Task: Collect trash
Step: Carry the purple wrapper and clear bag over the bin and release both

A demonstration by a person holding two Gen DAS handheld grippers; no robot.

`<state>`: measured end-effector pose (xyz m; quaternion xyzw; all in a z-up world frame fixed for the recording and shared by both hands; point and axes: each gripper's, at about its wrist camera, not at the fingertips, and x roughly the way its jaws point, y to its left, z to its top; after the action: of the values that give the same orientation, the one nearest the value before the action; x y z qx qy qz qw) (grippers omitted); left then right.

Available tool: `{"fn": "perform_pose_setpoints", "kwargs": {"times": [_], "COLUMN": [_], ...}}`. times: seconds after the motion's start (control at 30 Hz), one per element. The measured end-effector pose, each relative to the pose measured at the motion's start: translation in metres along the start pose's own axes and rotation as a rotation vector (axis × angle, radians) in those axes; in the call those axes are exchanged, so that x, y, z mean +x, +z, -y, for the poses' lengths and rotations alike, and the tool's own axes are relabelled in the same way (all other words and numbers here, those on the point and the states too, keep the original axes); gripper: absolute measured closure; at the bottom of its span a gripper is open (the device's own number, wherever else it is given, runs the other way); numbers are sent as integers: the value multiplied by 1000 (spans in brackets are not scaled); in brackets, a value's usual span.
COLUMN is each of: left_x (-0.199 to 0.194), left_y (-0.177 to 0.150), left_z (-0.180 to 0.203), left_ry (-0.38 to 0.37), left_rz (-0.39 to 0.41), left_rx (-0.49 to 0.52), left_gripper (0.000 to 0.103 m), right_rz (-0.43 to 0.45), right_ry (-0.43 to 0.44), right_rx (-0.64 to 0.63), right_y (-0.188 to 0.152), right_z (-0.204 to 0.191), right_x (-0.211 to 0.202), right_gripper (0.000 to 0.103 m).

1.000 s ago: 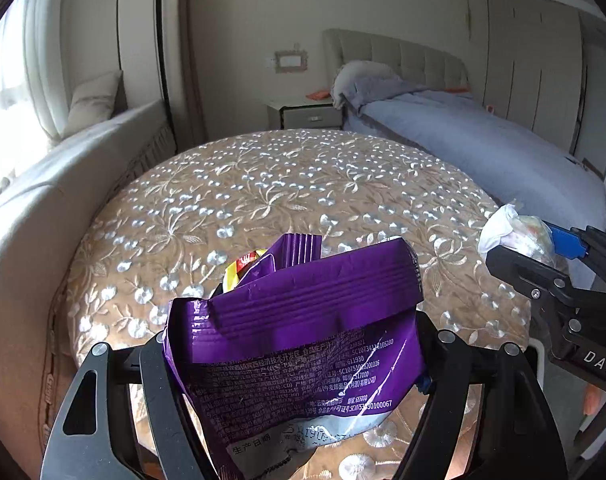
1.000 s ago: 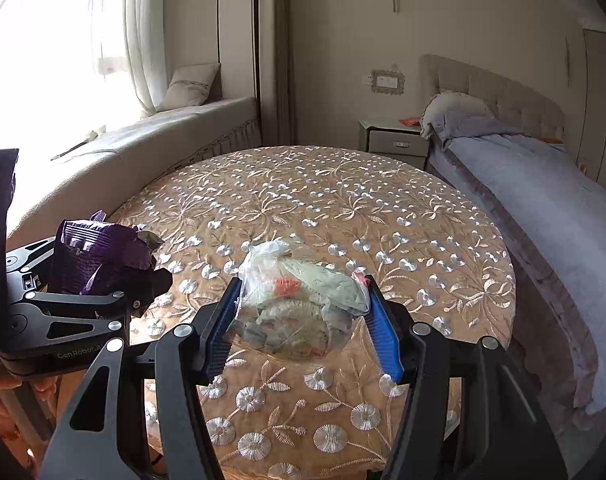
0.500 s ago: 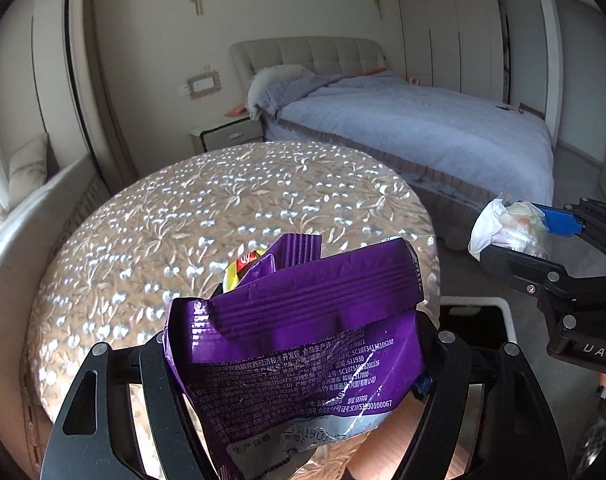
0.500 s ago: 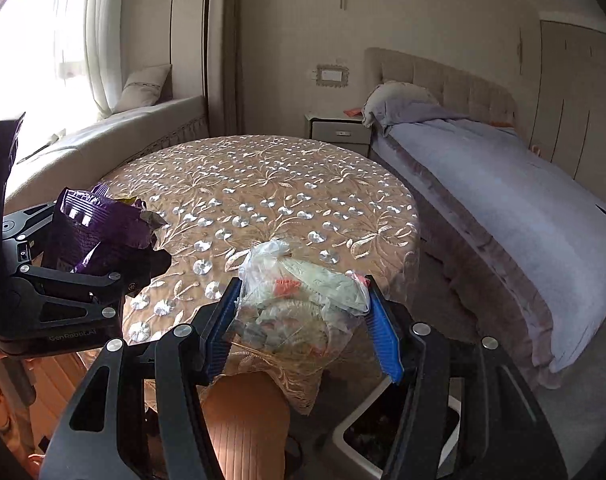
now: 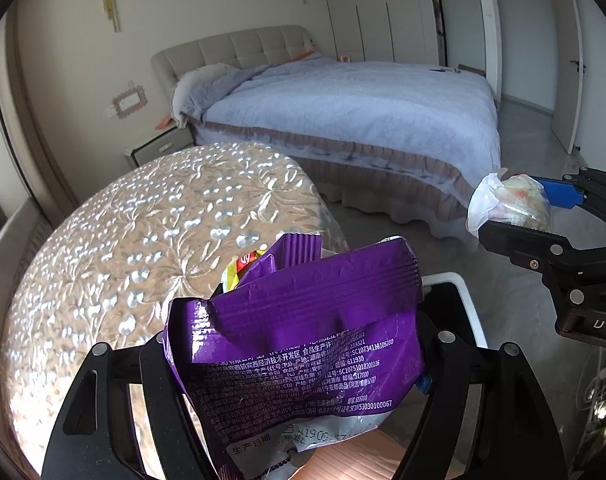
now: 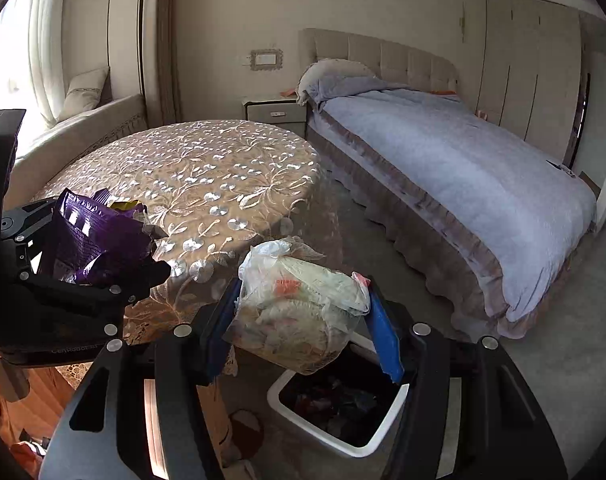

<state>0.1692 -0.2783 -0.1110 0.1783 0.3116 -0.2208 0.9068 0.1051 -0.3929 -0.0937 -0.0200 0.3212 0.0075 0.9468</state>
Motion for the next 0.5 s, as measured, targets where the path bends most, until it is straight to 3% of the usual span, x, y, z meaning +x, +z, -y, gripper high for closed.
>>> {"fn": "perform_pose_setpoints", "kwargs": {"times": [0.5], "left_x": [61], "left_y": [-2], "left_z": [69], "left_ry": [-121], "left_rz": [-111], "left_rx": [173], "left_gripper": [30], "right_rz": [-123], "right_ry": [-82], "right_rx": [-20], "right_y": [-37], "right_z": [52], "right_x": [26], "right_gripper": [43]}}
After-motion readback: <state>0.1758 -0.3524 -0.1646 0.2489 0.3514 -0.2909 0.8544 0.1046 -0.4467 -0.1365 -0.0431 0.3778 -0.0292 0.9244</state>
